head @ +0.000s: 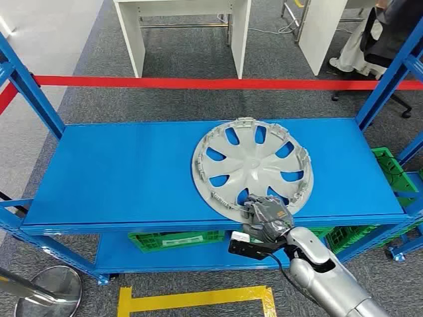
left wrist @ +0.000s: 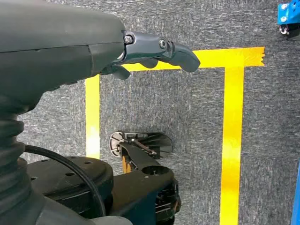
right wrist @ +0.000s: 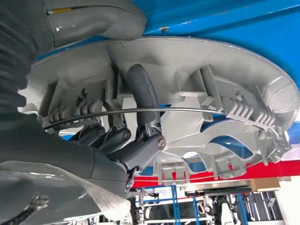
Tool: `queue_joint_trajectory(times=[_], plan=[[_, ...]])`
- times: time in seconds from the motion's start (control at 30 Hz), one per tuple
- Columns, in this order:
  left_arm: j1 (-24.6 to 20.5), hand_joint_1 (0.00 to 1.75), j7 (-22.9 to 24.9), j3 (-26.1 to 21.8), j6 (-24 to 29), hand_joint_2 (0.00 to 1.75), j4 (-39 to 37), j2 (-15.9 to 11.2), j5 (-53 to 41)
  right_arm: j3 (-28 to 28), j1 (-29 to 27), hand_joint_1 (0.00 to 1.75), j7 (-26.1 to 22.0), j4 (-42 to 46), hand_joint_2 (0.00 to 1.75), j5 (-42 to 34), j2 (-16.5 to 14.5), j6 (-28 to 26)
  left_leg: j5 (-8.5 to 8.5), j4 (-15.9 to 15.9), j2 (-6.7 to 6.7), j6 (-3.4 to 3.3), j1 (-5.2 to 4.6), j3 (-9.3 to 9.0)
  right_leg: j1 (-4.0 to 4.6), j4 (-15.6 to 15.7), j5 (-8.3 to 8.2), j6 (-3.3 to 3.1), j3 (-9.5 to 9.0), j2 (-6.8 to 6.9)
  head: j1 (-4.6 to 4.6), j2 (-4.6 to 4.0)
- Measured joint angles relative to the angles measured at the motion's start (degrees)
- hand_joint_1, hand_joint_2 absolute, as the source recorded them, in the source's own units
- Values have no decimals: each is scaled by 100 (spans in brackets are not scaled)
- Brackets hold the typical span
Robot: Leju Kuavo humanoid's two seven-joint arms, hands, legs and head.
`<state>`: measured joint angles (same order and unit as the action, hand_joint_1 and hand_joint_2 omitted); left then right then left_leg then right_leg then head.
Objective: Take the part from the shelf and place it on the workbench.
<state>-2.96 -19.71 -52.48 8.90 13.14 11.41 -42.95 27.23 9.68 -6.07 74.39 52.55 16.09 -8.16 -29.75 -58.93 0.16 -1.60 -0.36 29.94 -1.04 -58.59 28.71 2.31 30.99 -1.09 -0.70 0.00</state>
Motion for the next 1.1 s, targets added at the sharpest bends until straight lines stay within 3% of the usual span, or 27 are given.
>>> queue_joint_trajectory(times=[0.4,0.73,1.1], plan=[[8,0,0,-37,2,175,-2,2,-11,-2,-283,175,128,422,175,180,148,-350,2,-1,-14,-3,0,19,-1,-1,3,0,22,21,2,0],[30,0,0,-48,37,175,-2,11,-99,-125,-928,175,464,1124,175,1743,184,-1806,3,-2,-43,-4,-2,84,-3,-2,10,3,76,52,1,0],[30,0,0,-48,20,175,-2,11,-142,-235,-1101,175,482,1465,175,1794,258,-1887,3,-2,-42,-4,-4,89,-5,-2,14,3,81,53,1,0]])
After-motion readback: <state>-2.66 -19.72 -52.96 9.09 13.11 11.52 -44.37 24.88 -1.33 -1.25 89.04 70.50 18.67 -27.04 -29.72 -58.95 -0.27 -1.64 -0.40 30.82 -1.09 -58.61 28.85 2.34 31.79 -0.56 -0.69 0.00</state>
